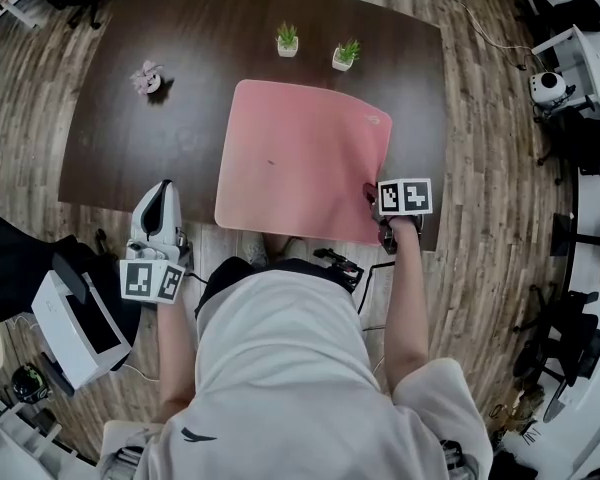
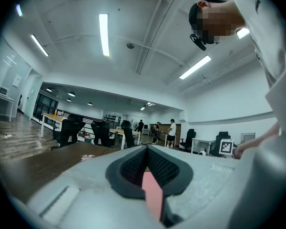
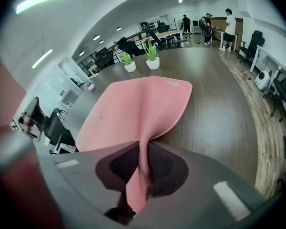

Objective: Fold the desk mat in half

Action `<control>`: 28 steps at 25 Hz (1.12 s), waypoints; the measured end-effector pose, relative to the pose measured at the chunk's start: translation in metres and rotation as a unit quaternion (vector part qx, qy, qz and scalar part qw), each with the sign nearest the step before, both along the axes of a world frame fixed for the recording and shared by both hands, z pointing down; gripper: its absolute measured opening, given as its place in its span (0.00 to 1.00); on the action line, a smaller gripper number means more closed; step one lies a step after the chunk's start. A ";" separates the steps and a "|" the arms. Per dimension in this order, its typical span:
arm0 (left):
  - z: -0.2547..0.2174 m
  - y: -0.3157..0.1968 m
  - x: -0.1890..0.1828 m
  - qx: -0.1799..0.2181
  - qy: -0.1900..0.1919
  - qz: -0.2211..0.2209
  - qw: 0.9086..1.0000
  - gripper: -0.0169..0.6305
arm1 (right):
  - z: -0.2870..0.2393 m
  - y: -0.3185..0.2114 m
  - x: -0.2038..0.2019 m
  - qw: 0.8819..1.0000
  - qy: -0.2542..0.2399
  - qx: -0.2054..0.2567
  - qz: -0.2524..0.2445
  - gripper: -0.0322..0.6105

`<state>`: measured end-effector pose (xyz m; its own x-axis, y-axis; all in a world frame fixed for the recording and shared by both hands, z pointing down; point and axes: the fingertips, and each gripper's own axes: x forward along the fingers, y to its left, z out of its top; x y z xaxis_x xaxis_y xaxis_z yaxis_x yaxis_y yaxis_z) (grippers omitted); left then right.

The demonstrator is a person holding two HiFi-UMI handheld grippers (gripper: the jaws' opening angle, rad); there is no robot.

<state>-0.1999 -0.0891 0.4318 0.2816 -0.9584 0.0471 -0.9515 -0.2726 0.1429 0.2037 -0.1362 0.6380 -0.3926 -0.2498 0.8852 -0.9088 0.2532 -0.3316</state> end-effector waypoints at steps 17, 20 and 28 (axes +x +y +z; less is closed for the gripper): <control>0.002 0.007 -0.013 -0.002 0.005 -0.013 1.000 0.03 | -0.091 -0.012 -0.166 0.973 -0.171 0.022 -0.151 0.12; 0.002 0.010 -0.020 -0.004 0.004 -0.020 1.000 0.03 | -0.089 -0.013 -0.191 0.970 -0.172 0.024 -0.168 0.12; 0.004 0.016 -0.034 -0.006 0.005 -0.034 0.999 0.03 | -0.062 -0.015 -0.254 0.966 -0.145 0.016 -0.213 0.12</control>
